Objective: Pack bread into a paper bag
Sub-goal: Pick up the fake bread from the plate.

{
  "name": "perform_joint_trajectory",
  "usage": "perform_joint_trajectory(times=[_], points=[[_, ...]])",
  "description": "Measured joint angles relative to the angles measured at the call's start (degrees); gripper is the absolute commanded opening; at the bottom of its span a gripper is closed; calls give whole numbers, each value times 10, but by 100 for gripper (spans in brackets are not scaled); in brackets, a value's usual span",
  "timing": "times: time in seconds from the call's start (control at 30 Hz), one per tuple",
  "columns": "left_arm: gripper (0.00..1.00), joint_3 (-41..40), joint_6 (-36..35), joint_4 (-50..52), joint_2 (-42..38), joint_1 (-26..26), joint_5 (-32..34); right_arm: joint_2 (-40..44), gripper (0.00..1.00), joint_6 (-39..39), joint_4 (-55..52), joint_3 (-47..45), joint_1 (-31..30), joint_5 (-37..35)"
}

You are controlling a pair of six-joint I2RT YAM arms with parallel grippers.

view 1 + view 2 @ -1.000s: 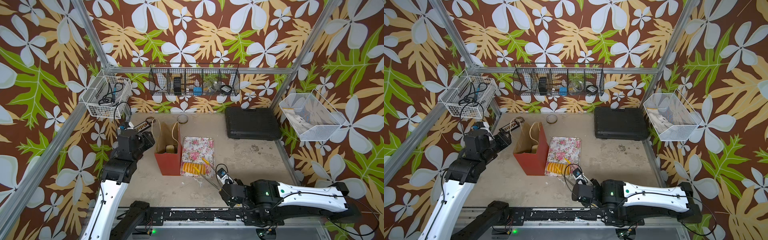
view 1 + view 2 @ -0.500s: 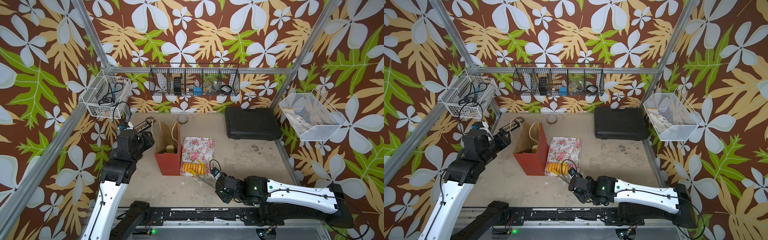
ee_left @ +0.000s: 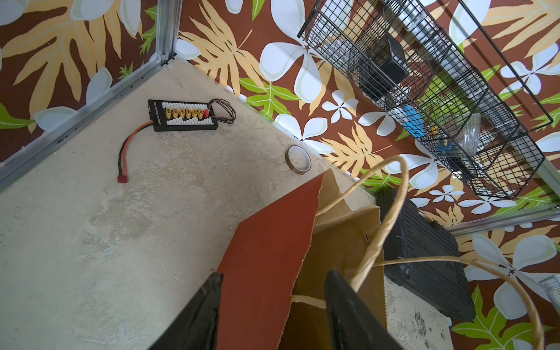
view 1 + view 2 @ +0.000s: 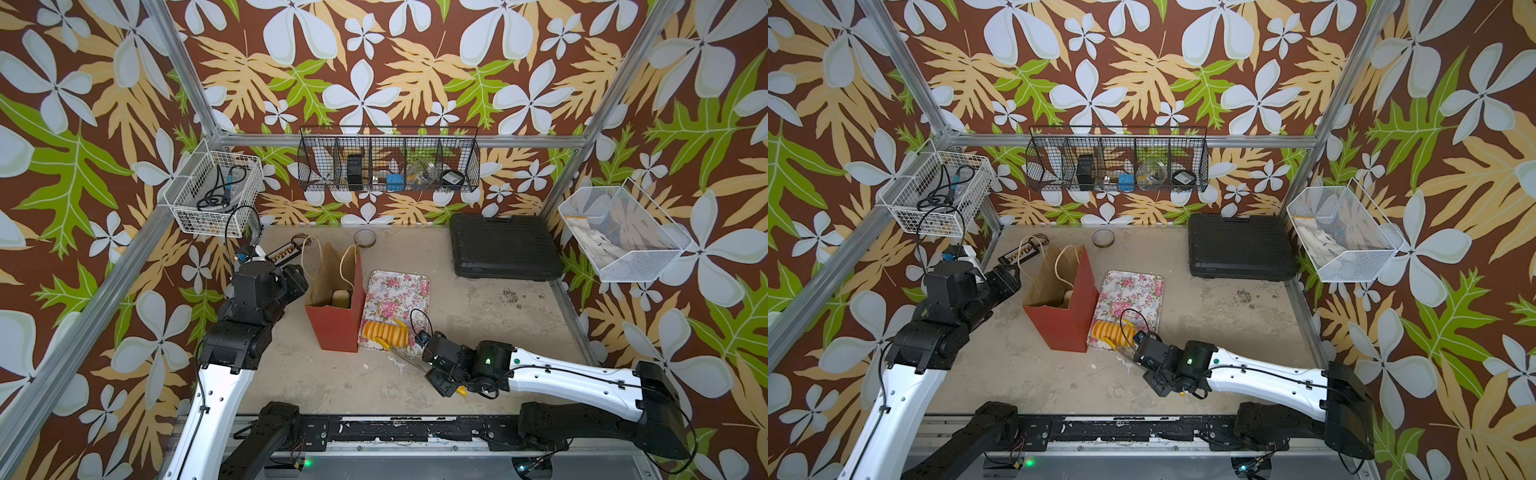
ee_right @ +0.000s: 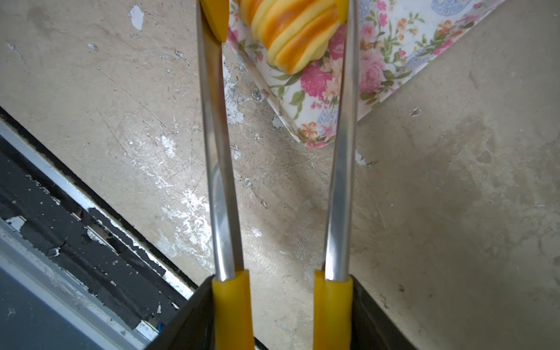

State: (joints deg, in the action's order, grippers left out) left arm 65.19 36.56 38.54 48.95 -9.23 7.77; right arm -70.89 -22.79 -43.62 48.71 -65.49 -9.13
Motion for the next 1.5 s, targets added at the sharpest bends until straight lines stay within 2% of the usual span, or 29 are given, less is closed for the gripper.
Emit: perform_joint_trajectory(times=[0.2,0.53,0.73,0.93,1.03,1.1,1.23,1.5], points=[[59,-2,-2,0,-1,0,5,-27,64,8,5,3,7,28],[59,-3,-2,1,-2,0,8,-17,66,12,3,24,20,72],[59,-3,-2,2,-7,0,9,-68,65,31,-16,33,41,76],[59,-3,-3,2,-9,0,14,-89,50,50,-32,64,63,83],[59,-3,-4,2,-9,0,14,-79,45,51,-35,76,74,89],[59,-3,-4,2,-9,0,14,-69,38,51,-43,80,78,90],[59,-4,-4,2,-9,0,14,-47,29,49,-57,87,82,93],[59,-8,-4,2,-9,0,14,8,26,31,-107,167,84,89]])
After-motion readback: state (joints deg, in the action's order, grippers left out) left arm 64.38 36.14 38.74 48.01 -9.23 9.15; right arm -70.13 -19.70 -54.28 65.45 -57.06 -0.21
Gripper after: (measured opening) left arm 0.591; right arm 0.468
